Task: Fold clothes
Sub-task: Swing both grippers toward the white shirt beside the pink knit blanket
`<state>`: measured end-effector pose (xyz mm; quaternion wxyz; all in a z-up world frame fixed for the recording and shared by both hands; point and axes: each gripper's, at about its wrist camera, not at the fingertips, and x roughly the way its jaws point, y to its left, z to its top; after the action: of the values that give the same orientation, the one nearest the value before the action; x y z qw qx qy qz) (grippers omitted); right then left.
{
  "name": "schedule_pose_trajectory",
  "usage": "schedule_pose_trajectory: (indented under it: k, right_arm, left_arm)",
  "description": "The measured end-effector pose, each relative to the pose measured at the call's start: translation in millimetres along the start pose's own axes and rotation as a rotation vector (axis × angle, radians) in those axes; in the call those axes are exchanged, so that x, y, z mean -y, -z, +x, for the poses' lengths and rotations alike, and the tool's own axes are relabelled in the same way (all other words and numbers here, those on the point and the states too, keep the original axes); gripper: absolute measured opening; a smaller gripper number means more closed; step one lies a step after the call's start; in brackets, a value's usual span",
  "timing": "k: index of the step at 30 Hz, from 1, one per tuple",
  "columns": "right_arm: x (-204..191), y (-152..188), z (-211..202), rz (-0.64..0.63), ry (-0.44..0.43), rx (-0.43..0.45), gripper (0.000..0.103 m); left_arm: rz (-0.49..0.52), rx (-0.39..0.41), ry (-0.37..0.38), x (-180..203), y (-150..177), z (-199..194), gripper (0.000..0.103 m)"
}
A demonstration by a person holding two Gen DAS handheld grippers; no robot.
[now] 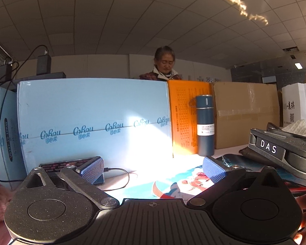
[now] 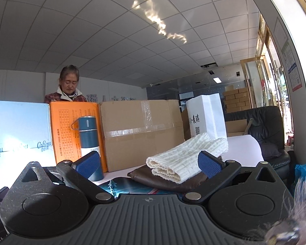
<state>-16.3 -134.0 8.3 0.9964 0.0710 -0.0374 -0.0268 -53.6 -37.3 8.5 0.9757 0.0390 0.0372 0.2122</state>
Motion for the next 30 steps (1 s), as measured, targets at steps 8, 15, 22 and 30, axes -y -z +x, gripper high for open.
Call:
schedule_pose_trajectory:
  k: [8, 15, 22, 30]
  right_arm:
    - [0, 0, -7, 0.028, -0.112, 0.006, 0.103]
    - [4, 0, -12, 0.07, -0.222, -0.019, 0.103]
    - [12, -2, -26, 0.129, -0.257, 0.043, 0.103]
    - [13, -2, -38, 0.122, -0.3, 0.13, 0.103]
  left_arm:
    - [0.014, 0.055, -0.063, 0, 4, -11, 0.103]
    - [-0.006, 0.165, -0.117, -4, 3, -33, 0.103]
    - [-0.021, 0.179, -0.169, -8, 2, -40, 0.103]
    - [-0.078, 0.096, -0.123, -14, 5, -36, 0.103]
